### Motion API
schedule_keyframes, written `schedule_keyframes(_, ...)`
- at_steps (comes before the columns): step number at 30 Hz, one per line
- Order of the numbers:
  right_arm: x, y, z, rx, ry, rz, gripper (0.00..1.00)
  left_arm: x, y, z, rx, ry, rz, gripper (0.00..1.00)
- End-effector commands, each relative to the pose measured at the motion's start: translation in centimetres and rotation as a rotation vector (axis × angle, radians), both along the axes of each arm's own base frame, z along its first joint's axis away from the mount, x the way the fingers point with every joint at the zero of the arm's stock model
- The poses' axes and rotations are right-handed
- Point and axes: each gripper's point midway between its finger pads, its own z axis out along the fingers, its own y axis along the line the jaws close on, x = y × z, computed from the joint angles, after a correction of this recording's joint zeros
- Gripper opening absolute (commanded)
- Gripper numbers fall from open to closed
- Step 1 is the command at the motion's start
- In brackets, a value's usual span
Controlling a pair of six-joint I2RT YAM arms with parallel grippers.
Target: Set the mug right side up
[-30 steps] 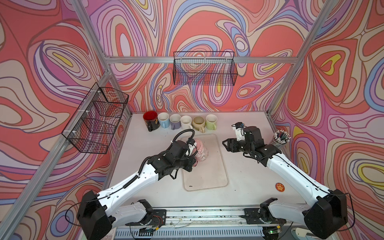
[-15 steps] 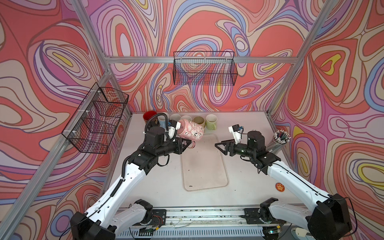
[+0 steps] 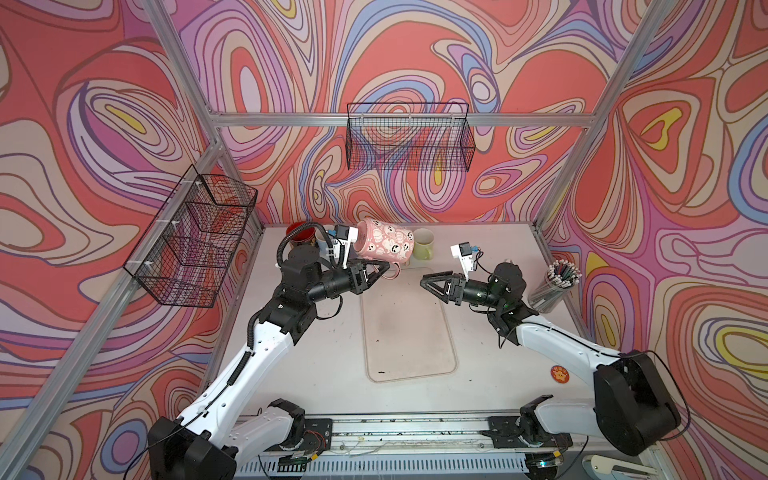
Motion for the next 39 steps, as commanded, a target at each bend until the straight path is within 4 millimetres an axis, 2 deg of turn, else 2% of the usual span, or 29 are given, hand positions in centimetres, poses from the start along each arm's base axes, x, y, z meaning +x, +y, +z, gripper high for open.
schedule_keyframes(1,-1.0,0.2,3.7,0.137,-0.085,0.076,0.77,-0.2,0.2,4.3,-0.088,-0.183,-0.018,0.0)
schedule_keyframes(6,-0.1,0.9,4.3,0.215,-0.073,0.133,0.75,0.4,0.3,3.6,-0.114,-0.169,-0.016,0.0)
schedule_keyframes(9,0.7,1.6,4.3,0.252,-0.046,0.169,0.69,0.7,0.4,3.3,-0.125,-0.163,-0.013,0.0)
schedule_keyframes(11,0.9,2.3,4.3,0.269,-0.038,0.2,0.65,1.0,0.5,3.1,-0.136,-0.152,-0.009,0.0)
schedule_keyframes(18,1.3,4.8,4.0,0.27,-0.03,0.242,0.63,2.1,1.2,2.4,-0.162,-0.124,0.015,0.0)
schedule_keyframes(19,1.8,5.4,2.8,0.262,-0.001,0.248,0.63,2.2,1.2,2.3,-0.165,-0.122,0.015,0.0)
schedule_keyframes(20,1.9,5.8,2.5,0.264,0.008,0.256,0.63,2.2,1.2,2.3,-0.167,-0.12,0.015,0.0)
schedule_keyframes(26,2.0,7.9,1.7,0.262,0.034,0.309,0.6,2.8,1.4,1.8,-0.168,-0.112,0.03,0.0)
schedule_keyframes(39,3.2,9.0,1.7,0.269,0.039,0.328,0.54,3.8,1.5,0.3,-0.166,-0.073,0.041,0.0)
